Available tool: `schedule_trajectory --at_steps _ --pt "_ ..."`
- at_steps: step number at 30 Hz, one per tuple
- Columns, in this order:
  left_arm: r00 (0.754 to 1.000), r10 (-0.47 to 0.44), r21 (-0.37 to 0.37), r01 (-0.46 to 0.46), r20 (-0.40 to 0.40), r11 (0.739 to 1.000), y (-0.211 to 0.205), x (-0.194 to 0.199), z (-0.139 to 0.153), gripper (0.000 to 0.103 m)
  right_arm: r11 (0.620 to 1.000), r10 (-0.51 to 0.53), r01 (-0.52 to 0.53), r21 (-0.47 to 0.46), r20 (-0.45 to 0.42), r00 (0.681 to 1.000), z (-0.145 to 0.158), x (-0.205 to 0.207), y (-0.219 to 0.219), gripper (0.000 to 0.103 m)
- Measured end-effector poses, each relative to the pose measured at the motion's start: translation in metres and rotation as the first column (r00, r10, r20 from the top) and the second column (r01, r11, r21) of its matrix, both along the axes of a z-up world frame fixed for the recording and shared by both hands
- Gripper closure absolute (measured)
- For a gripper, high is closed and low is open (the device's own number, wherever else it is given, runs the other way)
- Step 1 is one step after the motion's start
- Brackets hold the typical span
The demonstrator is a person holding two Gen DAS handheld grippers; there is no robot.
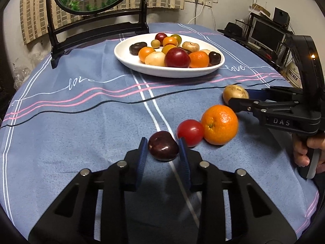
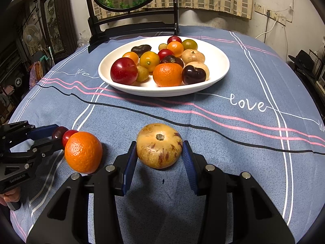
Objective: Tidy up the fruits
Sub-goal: 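Grasp the dark red fruit with the left tool while the right tool grasps the beige speckled fruit, then carry both fruits onto the white plate and open both tools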
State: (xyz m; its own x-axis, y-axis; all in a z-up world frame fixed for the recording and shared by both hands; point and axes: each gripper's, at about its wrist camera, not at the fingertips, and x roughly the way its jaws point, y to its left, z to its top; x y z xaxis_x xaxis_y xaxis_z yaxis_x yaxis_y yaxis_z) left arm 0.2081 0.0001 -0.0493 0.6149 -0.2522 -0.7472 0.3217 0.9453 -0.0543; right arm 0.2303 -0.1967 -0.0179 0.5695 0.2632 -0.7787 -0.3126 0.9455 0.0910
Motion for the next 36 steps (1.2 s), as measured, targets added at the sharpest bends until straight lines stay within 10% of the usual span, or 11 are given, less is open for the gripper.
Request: schedule_trajectory --at_steps 36 --pt "0.998 0.062 -0.032 -0.061 0.025 0.998 0.005 -0.01 0.011 0.073 0.996 -0.018 0.011 0.09 0.075 0.997 0.021 -0.02 -0.012 0.058"
